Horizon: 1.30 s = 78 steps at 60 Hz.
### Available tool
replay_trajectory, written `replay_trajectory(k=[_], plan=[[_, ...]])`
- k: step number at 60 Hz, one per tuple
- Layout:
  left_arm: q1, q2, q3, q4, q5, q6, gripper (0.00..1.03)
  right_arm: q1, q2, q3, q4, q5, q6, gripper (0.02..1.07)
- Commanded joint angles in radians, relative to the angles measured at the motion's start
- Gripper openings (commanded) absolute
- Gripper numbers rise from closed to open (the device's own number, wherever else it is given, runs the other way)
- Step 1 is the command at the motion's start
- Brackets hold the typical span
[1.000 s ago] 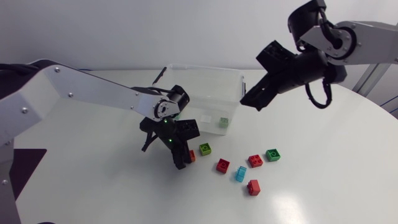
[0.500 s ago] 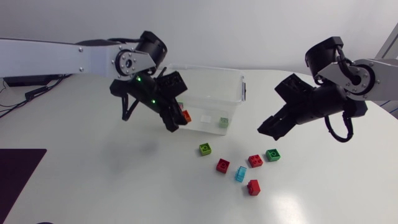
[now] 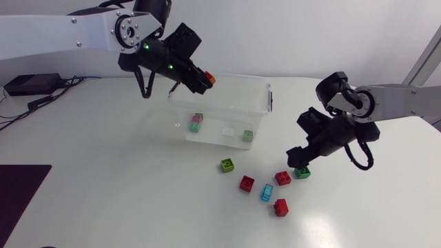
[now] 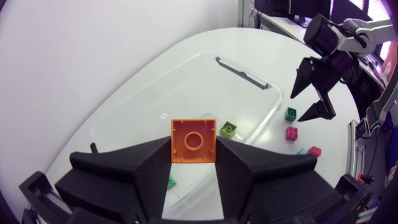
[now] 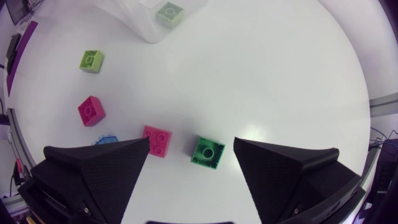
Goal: Place the duplo bricks in the container
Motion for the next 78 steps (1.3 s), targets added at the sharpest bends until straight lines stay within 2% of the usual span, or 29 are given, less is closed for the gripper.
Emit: replay_trajectory(k=[1, 30, 33, 34, 37, 39, 40, 42, 49, 55, 70, 78], plan=[[0.008, 0.06, 0.06, 0.01, 0.01, -0.047, 0.35, -0.011, 0.039, -0.026, -0.007, 0.018, 0.038, 0.99], [0.002, 0.244, 0.166, 0.094, -0.093, -0.094, 0.38, -0.065, 0.142, -0.042, 0.01, 0.04, 0.08, 0.96], [0.002, 0.252, 0.169, 0.102, -0.104, -0.1, 0.46, -0.065, 0.154, -0.043, 0.017, 0.041, 0.084, 0.93], [0.002, 0.257, 0.172, 0.103, -0.109, -0.103, 0.6, -0.065, 0.157, -0.045, 0.022, 0.041, 0.086, 0.92], [-0.002, 0.257, 0.172, 0.105, -0.118, -0.103, 0.82, -0.065, 0.17, -0.046, 0.037, 0.041, 0.088, 0.91], [-0.002, 0.255, 0.171, 0.105, -0.118, -0.103, 0.86, -0.065, 0.18, -0.045, 0.04, 0.041, 0.089, 0.91], [-0.002, 0.252, 0.171, 0.105, -0.118, -0.105, 0.93, -0.065, 0.184, -0.045, 0.043, 0.041, 0.089, 0.91], [-0.003, 0.247, 0.171, 0.105, -0.118, -0.105, 0.99, -0.065, 0.191, -0.043, 0.054, 0.044, 0.091, 0.86], [-0.005, 0.211, 0.163, 0.105, -0.116, -0.108, 0.99, -0.069, 0.207, -0.037, 0.068, 0.05, 0.092, 0.69], [-0.006, 0.154, 0.135, 0.105, -0.116, -0.109, 0.99, -0.071, 0.202, -0.042, 0.08, 0.056, 0.092, 0.44], [-0.003, -0.001, -0.027, 0.092, -0.118, -0.096, 0.99, -0.078, 0.127, -0.066, 0.08, 0.058, 0.086, 0.38], [-0.009, -0.089, -0.164, 0.054, -0.115, -0.027, 0.99, -0.08, 0.024, -0.071, 0.05, 0.058, 0.078, 0.38]])
